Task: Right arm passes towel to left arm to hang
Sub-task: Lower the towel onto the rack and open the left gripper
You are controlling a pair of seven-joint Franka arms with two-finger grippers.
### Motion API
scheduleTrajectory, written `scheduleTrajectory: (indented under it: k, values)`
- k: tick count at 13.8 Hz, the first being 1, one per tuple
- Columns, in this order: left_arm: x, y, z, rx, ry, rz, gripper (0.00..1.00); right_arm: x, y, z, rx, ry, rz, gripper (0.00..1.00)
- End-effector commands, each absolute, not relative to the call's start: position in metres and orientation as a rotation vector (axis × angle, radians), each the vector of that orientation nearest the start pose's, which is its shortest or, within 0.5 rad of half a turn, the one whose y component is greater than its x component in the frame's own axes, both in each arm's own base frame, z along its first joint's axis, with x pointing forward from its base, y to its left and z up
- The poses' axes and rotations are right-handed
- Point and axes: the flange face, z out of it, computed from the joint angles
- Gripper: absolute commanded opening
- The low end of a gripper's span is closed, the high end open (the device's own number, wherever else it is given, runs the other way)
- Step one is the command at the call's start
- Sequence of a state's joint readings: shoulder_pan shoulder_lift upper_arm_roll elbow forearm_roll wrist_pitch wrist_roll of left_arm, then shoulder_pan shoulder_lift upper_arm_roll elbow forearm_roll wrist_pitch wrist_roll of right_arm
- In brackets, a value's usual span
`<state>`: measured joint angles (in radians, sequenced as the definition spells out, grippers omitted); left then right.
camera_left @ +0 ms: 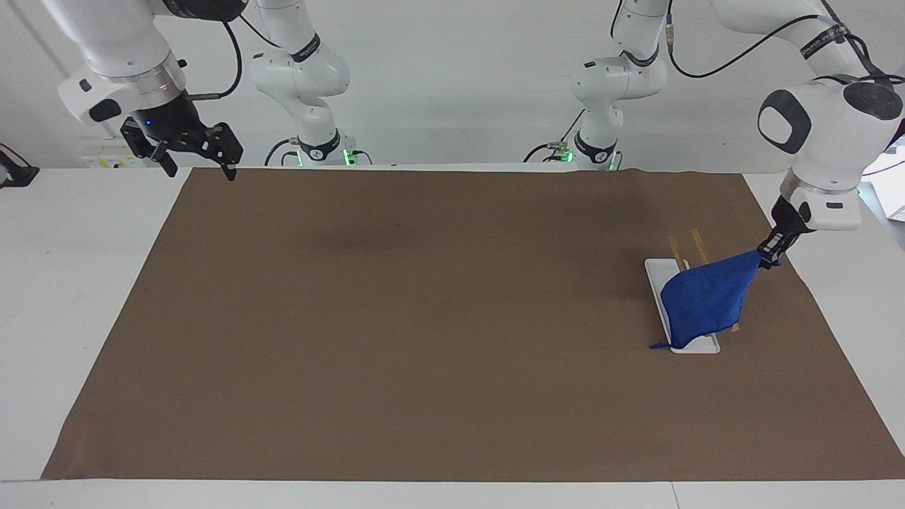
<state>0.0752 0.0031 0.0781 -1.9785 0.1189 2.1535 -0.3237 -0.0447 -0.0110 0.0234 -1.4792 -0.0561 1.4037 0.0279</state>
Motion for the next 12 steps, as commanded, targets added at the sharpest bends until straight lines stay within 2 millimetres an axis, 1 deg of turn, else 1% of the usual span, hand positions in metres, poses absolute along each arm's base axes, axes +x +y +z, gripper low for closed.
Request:
scheduleTrajectory:
  k: [1,2,4,5,6,7,8,10,11,12]
  values:
    - [0.564,0.093,0.478,-2.969,-0.566,-0.339,0.0,0.521,-0.02,0.657,-3.204,0.045,0.156,1.0]
    - [0.566,0.094,0.472,-2.97,-0.562,-0.327,0.0,0.517,-0.02,0.658,-3.203,0.038,0.162,1.0]
    - [0.569,0.094,0.464,-2.977,-0.507,-0.31,0.0,0.517,-0.022,0.659,-3.205,0.043,0.152,1.0]
    - [0.57,0.094,0.459,-2.982,-0.47,-0.306,0.1,0.517,-0.022,0.659,-3.205,0.034,0.155,1.0]
    - [0.571,0.095,0.456,-2.983,-0.452,-0.295,0.38,0.516,-0.023,0.659,-3.206,0.02,0.158,1.0]
    - [0.571,0.095,0.455,-2.984,-0.445,-0.29,0.69,0.516,-0.023,0.658,-3.205,0.002,0.163,1.0]
    - [0.57,0.096,0.455,-2.984,-0.448,-0.283,0.77,0.516,-0.022,0.658,-3.203,0.002,0.163,1.0]
    - [0.569,0.096,0.456,-2.984,-0.452,-0.265,1.0,0.515,-0.021,0.658,-3.203,-0.006,0.166,1.0]
    - [0.569,0.095,0.457,-2.985,-0.461,-0.242,1.0,0.515,-0.022,0.657,-3.203,-0.008,0.171,1.0]
    - [0.568,0.095,0.468,-2.984,-0.469,-0.247,1.0,0.514,-0.02,0.656,-3.203,-0.013,0.176,1.0]
